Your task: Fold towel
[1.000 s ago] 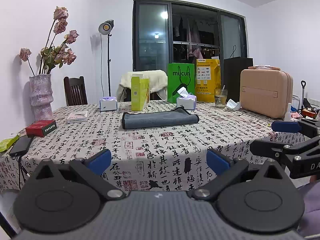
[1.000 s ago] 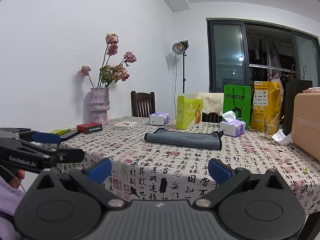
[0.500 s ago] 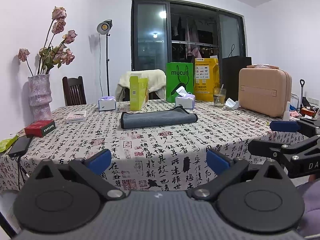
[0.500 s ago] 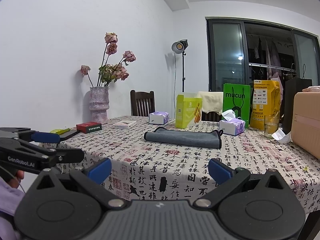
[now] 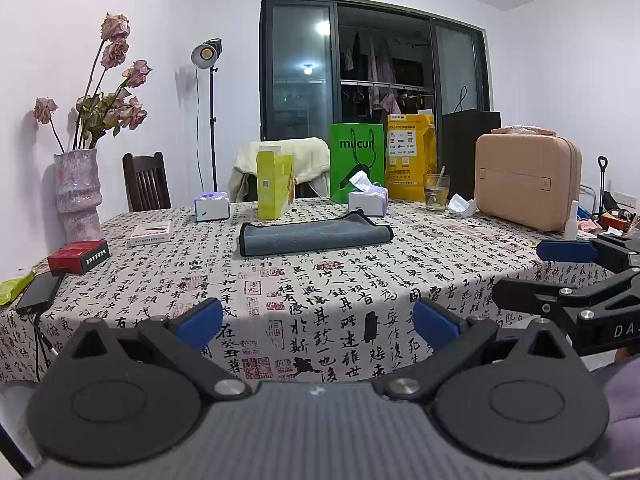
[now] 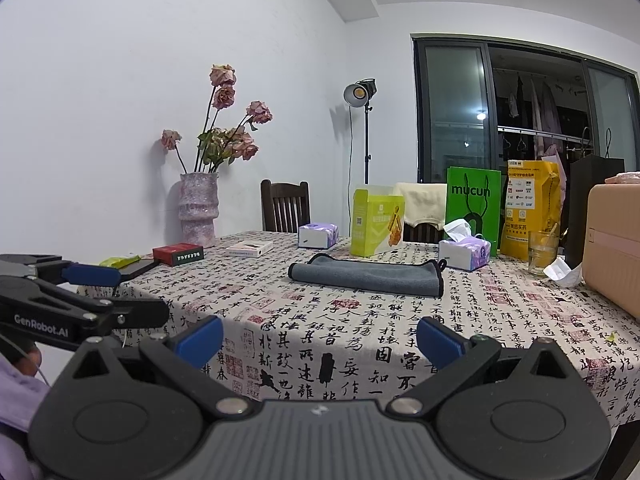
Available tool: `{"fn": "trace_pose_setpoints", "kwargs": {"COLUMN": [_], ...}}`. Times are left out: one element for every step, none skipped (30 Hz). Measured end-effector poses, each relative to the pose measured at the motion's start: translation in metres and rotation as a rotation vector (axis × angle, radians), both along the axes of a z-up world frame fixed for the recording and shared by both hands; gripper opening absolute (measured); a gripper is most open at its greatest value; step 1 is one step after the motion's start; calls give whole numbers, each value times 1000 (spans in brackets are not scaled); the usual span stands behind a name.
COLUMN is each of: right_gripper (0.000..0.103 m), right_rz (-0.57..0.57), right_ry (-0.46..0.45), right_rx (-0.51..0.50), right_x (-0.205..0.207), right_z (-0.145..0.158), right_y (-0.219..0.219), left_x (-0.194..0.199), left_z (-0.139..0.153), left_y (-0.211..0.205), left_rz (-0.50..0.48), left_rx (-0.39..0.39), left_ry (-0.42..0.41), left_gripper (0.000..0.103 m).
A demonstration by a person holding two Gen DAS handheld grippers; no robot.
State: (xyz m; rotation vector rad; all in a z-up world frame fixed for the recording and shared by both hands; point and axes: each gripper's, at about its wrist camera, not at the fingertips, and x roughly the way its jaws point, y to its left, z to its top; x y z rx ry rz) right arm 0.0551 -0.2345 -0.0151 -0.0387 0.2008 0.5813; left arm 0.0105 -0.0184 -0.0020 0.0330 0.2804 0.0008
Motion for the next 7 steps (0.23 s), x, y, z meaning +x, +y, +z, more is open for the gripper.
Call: {"fn": "trace_pose_setpoints", "kwargs": {"right_gripper": [103,103,103,103,103,103,103], "right_rz": [0,0,0,0,0,0,0], "right_ry": [0,0,0,-1,0,0,0], "right_rx": [0,0,0,-1,0,0,0], "right_x": [0,0,0,0,0,0,0], "right_z": [0,0,0,0,0,0,0], "right_y": [0,0,0,0,0,0,0], "left_x": [0,0,0,0,0,0,0], "left_z": [0,0,0,0,0,0,-1], "left_y": [0,0,0,0,0,0,0], "left_rz": [0,-1,-1,1,4,9,10], "left_rx": [0,0,-1,0,1,3,5], "left_ry": [0,0,1,1,2,4,7], "left_gripper": [103,103,103,103,103,103,103]}}
